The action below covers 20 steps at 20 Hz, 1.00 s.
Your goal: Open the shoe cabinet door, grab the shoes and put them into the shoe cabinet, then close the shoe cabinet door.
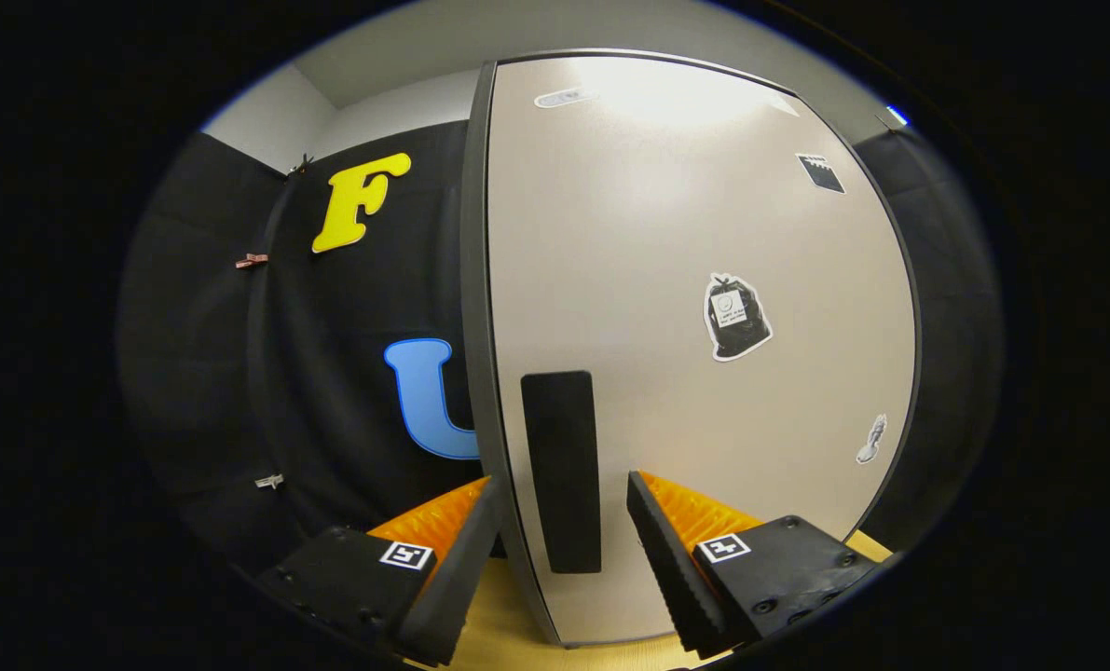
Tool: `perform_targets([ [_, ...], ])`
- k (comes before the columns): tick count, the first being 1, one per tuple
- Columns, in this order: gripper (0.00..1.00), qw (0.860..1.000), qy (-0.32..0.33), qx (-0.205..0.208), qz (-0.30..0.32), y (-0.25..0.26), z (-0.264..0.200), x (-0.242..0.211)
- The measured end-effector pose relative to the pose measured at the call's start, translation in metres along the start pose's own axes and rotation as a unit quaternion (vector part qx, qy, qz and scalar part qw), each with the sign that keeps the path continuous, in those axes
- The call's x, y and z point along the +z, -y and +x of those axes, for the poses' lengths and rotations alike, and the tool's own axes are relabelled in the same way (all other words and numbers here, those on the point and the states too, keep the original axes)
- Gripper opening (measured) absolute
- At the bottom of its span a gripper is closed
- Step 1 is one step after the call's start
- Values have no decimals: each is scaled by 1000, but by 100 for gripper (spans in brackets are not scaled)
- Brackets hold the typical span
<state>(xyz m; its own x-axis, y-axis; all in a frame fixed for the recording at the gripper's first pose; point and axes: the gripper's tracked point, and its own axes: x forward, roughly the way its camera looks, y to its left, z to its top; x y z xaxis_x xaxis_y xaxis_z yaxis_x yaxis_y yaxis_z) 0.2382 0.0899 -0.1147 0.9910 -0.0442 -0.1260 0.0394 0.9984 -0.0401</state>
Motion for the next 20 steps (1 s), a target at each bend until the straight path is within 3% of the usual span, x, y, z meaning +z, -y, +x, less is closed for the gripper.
perform_targets([
  [4,72,1000,0,-16,-4,5,7,-3],
  [7,42,1000,2,-19,-14,4,6,-2],
  [8,43,1000,2,-19,-19,5,7,-3],
  [9,35,1000,-3,-19,-22,5,10,-4],
  [20,35,1000,-14,3,-12,6,-39,-5],
])
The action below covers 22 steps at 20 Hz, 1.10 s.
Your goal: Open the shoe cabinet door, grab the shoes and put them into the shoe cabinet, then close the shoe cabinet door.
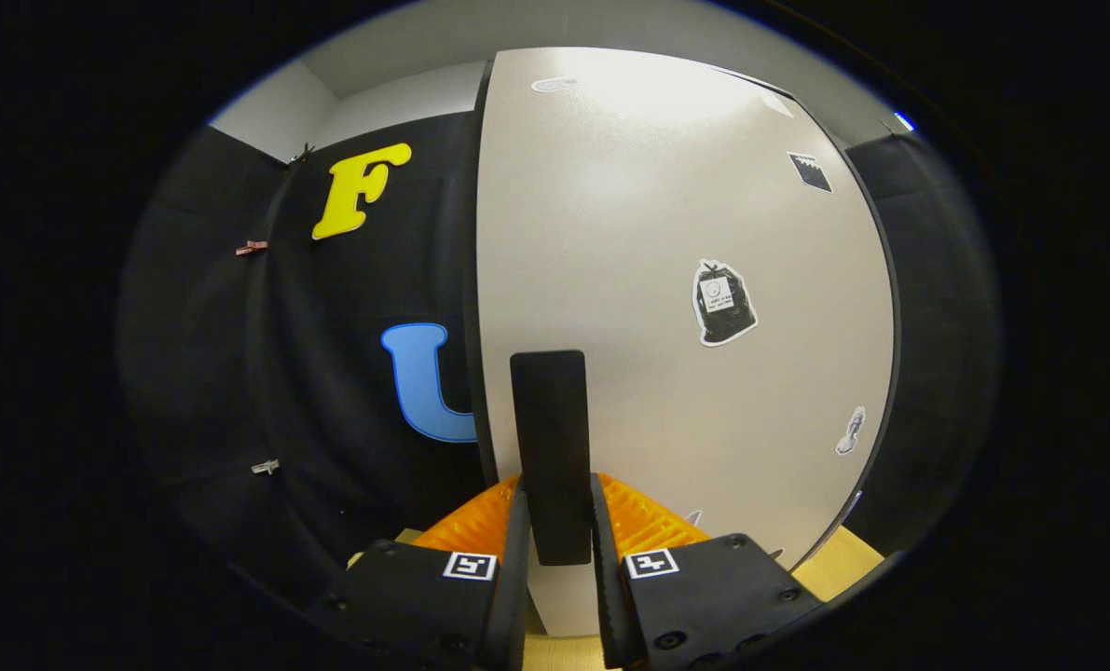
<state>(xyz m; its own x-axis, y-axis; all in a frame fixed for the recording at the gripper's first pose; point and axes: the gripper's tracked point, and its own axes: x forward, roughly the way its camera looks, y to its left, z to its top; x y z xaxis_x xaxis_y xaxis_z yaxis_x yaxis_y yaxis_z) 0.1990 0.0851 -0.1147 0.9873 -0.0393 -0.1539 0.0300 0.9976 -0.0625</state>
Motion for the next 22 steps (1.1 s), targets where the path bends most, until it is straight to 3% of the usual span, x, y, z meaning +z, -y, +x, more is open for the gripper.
perform_targets([
  [9,35,999,-6,51,1,10,-61,6],
  [10,20,999,12,-34,-19,49,-62,7],
  [11,4,1000,30,-4,1,60,-68,23],
  [13,4,1000,6,7,15,72,-103,20],
  [15,5,1000,22,14,2,74,-124,29],
  [22,6,999,25,39,5,64,-146,34],
])
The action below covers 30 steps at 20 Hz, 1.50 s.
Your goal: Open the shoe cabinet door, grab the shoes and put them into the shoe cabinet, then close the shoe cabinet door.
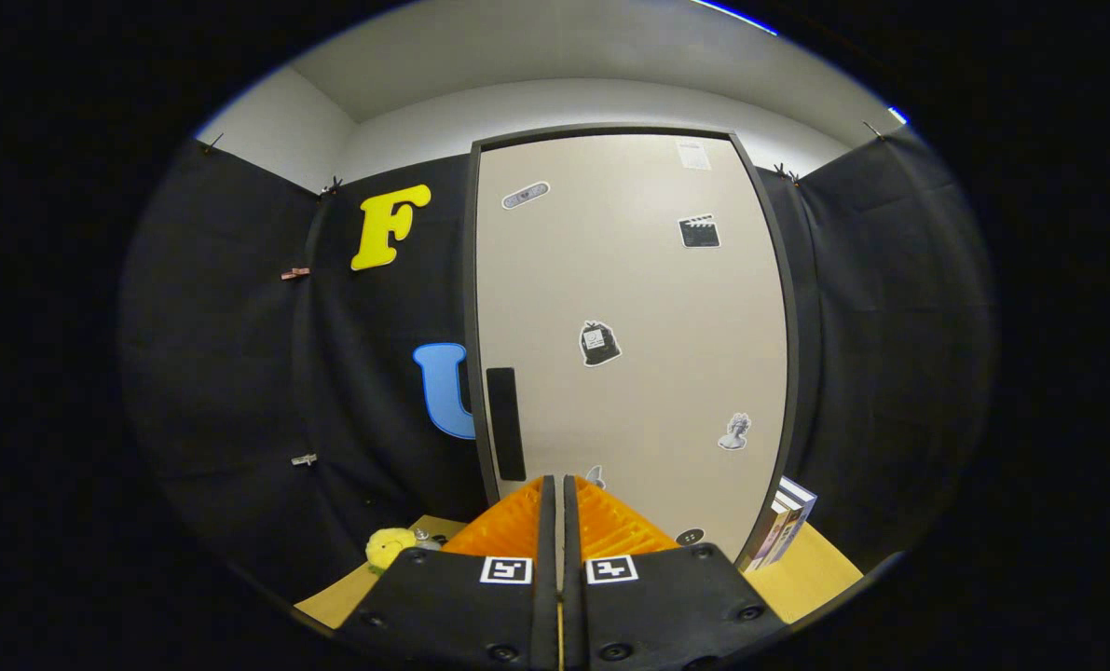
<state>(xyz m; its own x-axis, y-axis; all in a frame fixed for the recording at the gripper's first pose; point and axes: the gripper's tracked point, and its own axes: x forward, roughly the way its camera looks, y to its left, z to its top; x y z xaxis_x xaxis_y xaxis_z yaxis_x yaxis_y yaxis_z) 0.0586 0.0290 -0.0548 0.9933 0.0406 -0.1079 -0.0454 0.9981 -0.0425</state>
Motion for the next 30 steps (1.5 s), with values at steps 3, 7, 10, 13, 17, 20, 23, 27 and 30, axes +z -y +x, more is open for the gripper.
perform_targets([
  [3,24,1000,4,7,8,-4,-4,5],
  [7,37,1000,8,9,12,-11,-2,7],
  [10,37,1000,10,8,11,-16,-1,9],
  [13,37,1000,10,9,10,-21,1,9],
  [17,38,1000,13,13,10,-33,8,9],
  [20,47,1000,11,12,11,-42,21,5],
  [23,68,1000,8,6,13,-49,44,-1],
  [27,79,1000,-7,-7,7,-55,86,-18],
  [30,82,1000,-12,-15,11,-55,118,-29],
])
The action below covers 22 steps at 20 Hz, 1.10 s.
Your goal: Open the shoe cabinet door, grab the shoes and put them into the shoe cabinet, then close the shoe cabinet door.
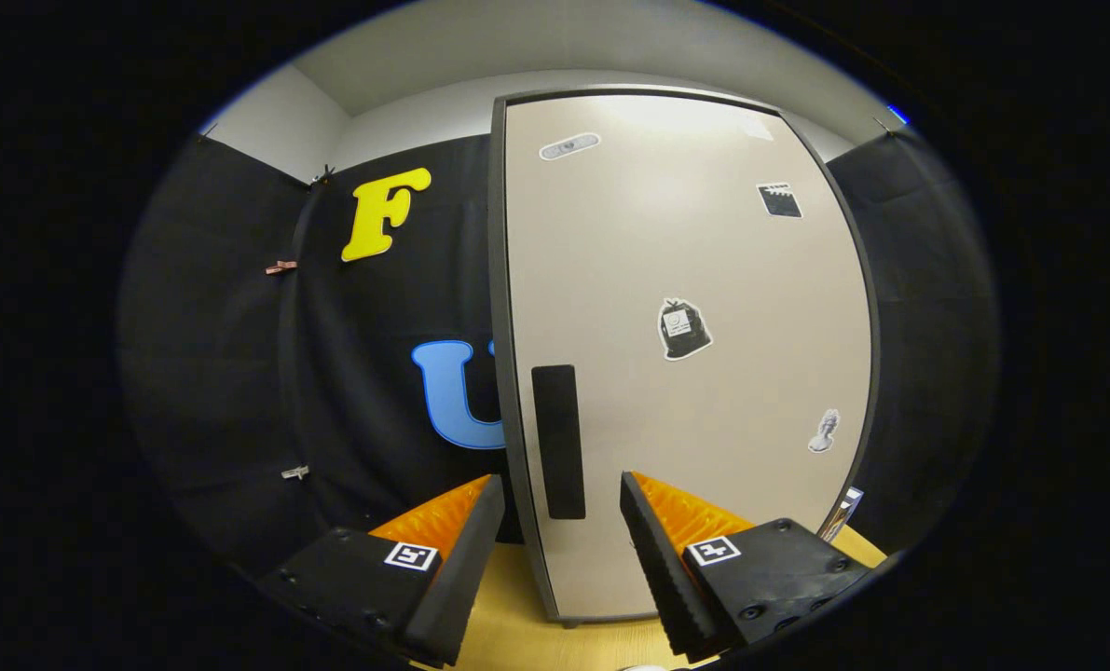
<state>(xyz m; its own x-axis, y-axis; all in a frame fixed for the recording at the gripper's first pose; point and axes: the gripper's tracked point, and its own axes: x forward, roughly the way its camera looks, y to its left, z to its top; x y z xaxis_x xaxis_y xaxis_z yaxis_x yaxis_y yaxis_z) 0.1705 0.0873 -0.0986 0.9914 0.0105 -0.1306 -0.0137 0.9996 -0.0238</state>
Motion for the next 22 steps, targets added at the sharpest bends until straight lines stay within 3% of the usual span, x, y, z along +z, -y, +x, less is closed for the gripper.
perform_targets([
  [2,89,1000,-4,-9,3,3,19,-5],
  [10,90,1000,-7,-27,1,7,60,-17],
  [15,55,999,1,-33,4,8,66,-14],
  [17,56,1000,3,-26,3,4,73,-10],
  [19,38,999,7,-33,-13,4,67,-11],
  [22,34,999,5,-37,-16,3,68,-12],
])
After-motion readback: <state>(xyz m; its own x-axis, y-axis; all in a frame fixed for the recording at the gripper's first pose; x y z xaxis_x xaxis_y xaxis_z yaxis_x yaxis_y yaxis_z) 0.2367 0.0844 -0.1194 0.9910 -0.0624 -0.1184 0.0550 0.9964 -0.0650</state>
